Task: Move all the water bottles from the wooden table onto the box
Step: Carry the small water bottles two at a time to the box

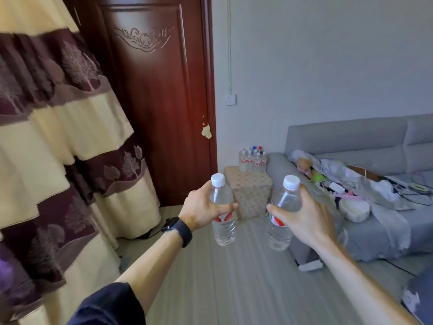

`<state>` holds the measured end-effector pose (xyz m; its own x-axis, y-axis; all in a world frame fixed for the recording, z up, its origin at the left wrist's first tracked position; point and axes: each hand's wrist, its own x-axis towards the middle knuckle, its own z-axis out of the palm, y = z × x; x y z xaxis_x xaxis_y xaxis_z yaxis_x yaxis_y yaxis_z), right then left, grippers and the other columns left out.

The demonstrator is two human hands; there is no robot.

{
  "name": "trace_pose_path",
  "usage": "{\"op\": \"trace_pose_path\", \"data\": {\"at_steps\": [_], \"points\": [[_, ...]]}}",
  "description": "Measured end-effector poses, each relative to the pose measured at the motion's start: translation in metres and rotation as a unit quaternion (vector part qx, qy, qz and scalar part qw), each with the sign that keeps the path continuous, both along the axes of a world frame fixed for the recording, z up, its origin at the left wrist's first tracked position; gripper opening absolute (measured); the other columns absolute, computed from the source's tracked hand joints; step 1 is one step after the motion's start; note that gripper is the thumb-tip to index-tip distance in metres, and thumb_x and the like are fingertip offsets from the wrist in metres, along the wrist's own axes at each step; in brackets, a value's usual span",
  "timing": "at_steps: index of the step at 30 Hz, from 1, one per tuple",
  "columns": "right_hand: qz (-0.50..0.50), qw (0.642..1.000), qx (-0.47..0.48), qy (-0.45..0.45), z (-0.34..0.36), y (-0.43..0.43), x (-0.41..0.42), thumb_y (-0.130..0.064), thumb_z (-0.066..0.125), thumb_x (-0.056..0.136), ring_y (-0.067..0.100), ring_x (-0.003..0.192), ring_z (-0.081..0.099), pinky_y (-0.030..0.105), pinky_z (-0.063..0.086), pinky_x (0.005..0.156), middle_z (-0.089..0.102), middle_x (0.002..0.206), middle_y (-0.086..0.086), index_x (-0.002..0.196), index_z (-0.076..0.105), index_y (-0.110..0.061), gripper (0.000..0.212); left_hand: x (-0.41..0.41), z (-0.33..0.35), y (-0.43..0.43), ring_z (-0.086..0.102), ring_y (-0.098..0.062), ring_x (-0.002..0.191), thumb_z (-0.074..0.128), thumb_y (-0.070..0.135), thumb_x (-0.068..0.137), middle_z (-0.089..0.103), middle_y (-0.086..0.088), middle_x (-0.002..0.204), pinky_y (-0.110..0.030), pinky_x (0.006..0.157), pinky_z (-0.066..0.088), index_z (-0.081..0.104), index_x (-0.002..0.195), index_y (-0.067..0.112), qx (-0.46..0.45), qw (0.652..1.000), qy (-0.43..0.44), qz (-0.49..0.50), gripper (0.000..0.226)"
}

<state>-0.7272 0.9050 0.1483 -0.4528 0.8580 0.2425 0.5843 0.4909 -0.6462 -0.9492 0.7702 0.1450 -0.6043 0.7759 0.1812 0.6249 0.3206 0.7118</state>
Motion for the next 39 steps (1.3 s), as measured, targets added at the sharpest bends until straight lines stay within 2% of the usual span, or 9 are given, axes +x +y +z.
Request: {"op": "trace_pose_path", "data": {"at_steps": [3,7,14,18,22,25,29,34,39], "points": [[0.010,1.000,-0.010,-0.014,-0.010,0.055,-0.037,-0.075,0.070,0.065,0.033,0.091,0.063,0.036,0.050,0.070,0.062,0.081,-0.004,0.103,0.040,-0.041,0.059,-0.035,-0.010,0.055,0.064,-0.007,0.091,0.076,0.074,0.060,0.066,0.017,0.093,-0.030,0.080,0.056,0.056,0.110,0.040,-0.014,1.000,0.003,-0.002,0.063],[0.021,0.999,-0.022,-0.012,-0.022,0.138,-0.088,-0.081,0.065,0.059,0.033,0.093,0.064,0.038,0.054,0.075,0.067,0.091,-0.003,0.106,0.042,-0.041,0.066,-0.082,-0.015,0.136,0.063,-0.007,0.088,0.077,0.072,0.061,0.065,0.014,0.093,-0.029,0.077,0.056,0.055,0.111,0.040,-0.029,1.000,0.007,-0.002,0.064],[0.035,0.998,-0.033,-0.027,-0.020,0.275,-0.179,-0.078,0.067,0.059,0.033,0.090,0.065,0.039,0.054,0.074,0.067,0.087,-0.004,0.098,0.036,-0.044,0.061,-0.165,-0.020,0.265,0.063,-0.006,0.088,0.078,0.072,0.059,0.065,0.015,0.093,-0.022,0.072,0.051,0.056,0.107,0.039,-0.040,0.999,-0.016,0.024,0.062],[0.042,0.997,-0.052,-0.034,-0.029,0.336,-0.227,-0.076,0.070,0.061,0.033,0.083,0.062,0.035,0.047,0.064,0.063,0.078,-0.007,0.098,0.038,-0.044,0.059,-0.211,-0.030,0.327,0.065,-0.001,0.078,0.078,0.073,0.059,0.065,0.016,0.091,-0.015,0.063,0.048,0.055,0.105,0.039,-0.058,0.998,-0.037,0.014,0.061],[0.033,0.996,-0.063,-0.055,-0.043,0.397,-0.281,-0.075,0.071,0.061,0.032,0.083,0.062,0.034,0.044,0.063,0.061,0.074,-0.007,0.100,0.041,-0.041,0.060,-0.267,-0.052,0.396,0.066,-0.005,0.084,0.077,0.076,0.054,0.068,0.013,0.094,-0.024,0.073,0.056,0.056,0.110,0.042,-0.071,0.996,-0.043,0.004,0.069],[0.017,0.995,-0.074,-0.057,-0.053,0.438,-0.322,-0.069,0.075,0.062,0.034,0.087,0.062,0.036,0.046,0.064,0.058,0.075,-0.006,0.100,0.041,-0.039,0.059,-0.309,-0.067,0.445,0.067,-0.002,0.083,0.079,0.072,0.056,0.068,0.013,0.097,-0.021,0.073,0.056,0.055,0.115,0.041,-0.073,0.996,-0.055,-0.007,0.071],[-0.003,0.994,-0.100,-0.052,-0.067,0.488,-0.362,-0.067,0.077,0.063,0.034,0.092,0.062,0.035,0.043,0.066,0.053,0.071,-0.014,0.099,0.041,-0.041,0.057,-0.358,-0.087,0.505,0.066,-0.010,0.094,0.076,0.078,0.052,0.069,0.013,0.100,-0.033,0.084,0.057,0.052,0.121,0.045,-0.081,0.995,-0.059,-0.019,0.080],[-0.011,0.991,-0.115,-0.064,-0.095,0.552,-0.398,-0.074,0.073,0.064,0.033,0.097,0.064,0.038,0.051,0.075,0.067,0.094,-0.002,0.106,0.045,-0.037,0.063,-0.402,-0.114,0.579,0.065,-0.013,0.097,0.073,0.082,0.049,0.068,0.011,0.106,-0.035,0.084,0.057,0.050,0.129,0.041,-0.113,0.991,-0.068,-0.032,0.093],[-0.006,0.983,-0.157,-0.089,-0.126,0.623,-0.435,-0.077,0.068,0.060,0.032,0.090,0.064,0.040,0.053,0.074,0.066,0.092,-0.001,0.100,0.041,-0.038,0.062,-0.435,-0.144,0.649,0.064,-0.011,0.100,0.080,0.071,0.057,0.067,0.012,0.109,-0.032,0.088,0.056,0.052,0.129,0.035,-0.141,0.984,-0.102,-0.041,0.085]]}}
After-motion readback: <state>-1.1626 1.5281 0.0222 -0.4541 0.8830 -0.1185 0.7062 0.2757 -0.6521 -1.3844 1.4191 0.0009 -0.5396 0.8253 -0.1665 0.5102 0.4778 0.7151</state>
